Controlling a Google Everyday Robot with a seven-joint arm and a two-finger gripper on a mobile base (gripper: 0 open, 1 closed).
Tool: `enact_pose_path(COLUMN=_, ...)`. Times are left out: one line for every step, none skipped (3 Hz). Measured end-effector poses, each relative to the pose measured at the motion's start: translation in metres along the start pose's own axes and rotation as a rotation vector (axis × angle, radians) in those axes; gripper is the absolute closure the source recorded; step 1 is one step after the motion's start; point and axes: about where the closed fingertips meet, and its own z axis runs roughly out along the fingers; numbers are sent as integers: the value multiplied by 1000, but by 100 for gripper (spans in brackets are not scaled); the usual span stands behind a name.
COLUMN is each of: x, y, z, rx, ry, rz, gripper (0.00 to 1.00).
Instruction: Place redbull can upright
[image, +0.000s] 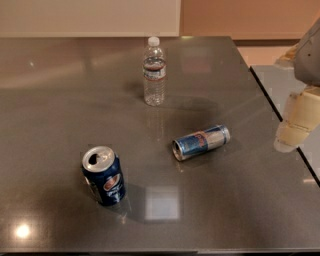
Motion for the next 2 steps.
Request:
enact_pose_path(x=-2, y=-1, z=-1, rx=-2, ry=-2, rz=-5, gripper=0)
enact_pose_path(x=-19, y=-7, z=8, rx=-29, ry=-14, rz=-62, gripper=0)
